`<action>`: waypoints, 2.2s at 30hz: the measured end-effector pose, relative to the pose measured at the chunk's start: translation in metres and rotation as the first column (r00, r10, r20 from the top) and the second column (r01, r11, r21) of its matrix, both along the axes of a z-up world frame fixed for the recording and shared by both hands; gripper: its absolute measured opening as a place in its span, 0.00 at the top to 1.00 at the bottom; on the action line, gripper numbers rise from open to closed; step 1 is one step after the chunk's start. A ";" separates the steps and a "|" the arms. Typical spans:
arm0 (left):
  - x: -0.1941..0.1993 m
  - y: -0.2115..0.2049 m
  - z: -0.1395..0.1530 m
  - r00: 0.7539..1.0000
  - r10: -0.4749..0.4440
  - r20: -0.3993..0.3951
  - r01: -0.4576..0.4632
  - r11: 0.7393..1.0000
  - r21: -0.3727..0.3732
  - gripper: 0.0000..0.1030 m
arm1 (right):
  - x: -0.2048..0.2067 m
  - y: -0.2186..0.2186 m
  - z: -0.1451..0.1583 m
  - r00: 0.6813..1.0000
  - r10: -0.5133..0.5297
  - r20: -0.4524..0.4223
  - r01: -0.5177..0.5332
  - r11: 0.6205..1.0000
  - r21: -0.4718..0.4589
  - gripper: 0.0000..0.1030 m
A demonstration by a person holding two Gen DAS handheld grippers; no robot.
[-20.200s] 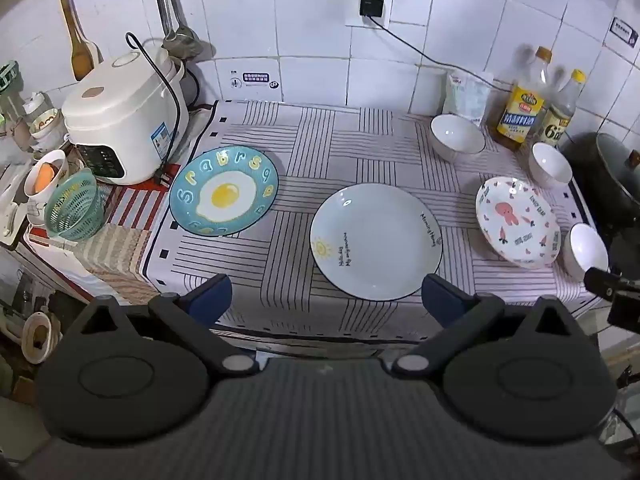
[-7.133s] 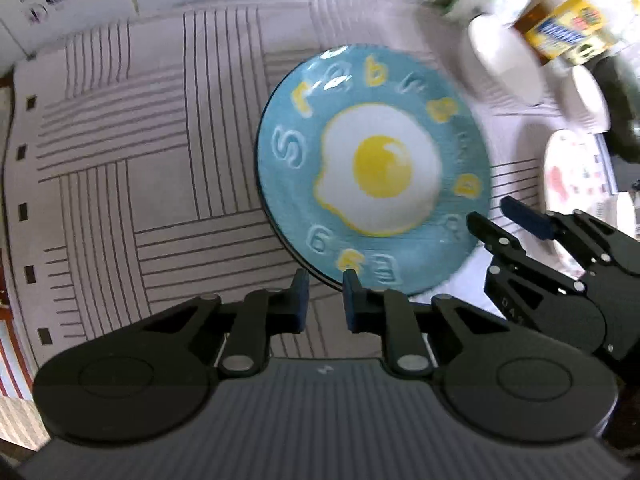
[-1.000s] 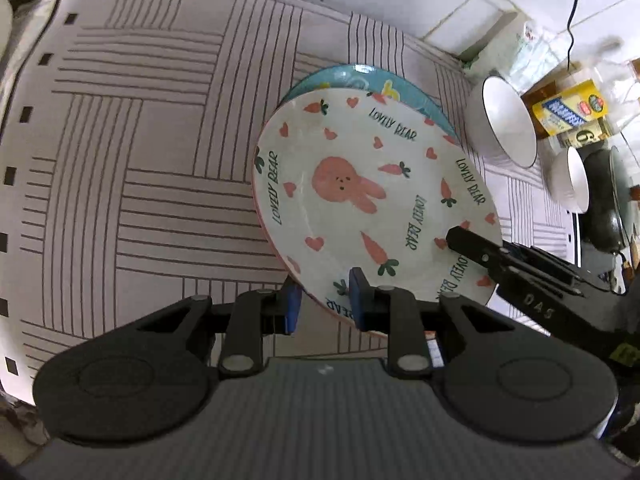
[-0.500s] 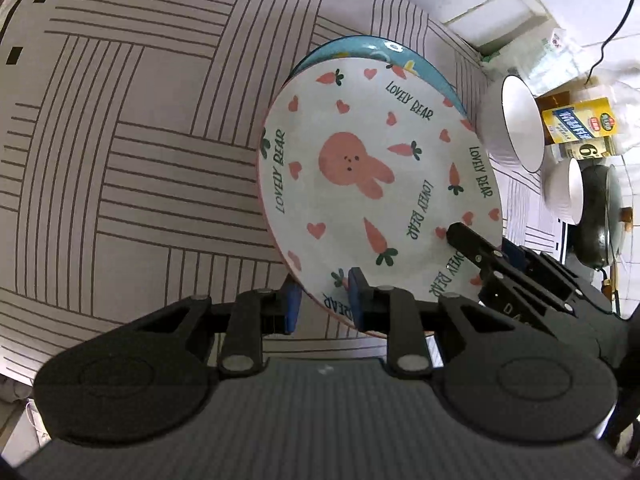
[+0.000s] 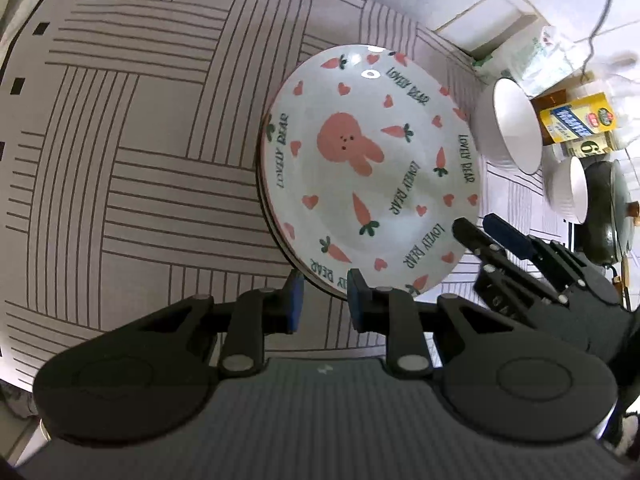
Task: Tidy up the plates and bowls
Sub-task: 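Open both grippers and pull back from the plate stack, then move both grippers to the rim of the large white bowl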
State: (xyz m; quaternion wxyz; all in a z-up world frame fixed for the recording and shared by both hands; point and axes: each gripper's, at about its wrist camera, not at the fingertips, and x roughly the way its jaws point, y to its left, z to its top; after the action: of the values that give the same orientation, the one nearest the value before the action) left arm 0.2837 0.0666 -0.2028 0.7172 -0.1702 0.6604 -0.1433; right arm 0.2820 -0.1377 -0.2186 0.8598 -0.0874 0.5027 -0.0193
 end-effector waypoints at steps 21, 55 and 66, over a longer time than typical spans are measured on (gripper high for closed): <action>-0.039 -0.101 0.117 0.968 -0.210 0.138 0.172 0.954 0.247 0.69 | -0.120 -0.104 0.115 0.983 0.091 0.158 -0.111 0.986 0.127 0.55; -0.109 -0.369 0.103 0.875 -0.467 0.128 0.420 0.863 0.279 0.30 | -0.274 -0.290 0.103 0.952 -0.076 0.296 0.077 0.997 0.009 0.06; -0.098 -0.420 0.063 0.870 -0.434 0.233 0.392 0.897 0.205 0.22 | -0.253 -0.326 0.016 0.963 -0.129 0.236 0.106 0.989 0.105 0.06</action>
State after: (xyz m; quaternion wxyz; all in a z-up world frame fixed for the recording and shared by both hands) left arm 0.1859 -0.3531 -0.1400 0.7646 0.0513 0.5852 -0.2652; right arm 0.0286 -0.4637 -0.2029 0.9152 -0.0149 0.3987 -0.0577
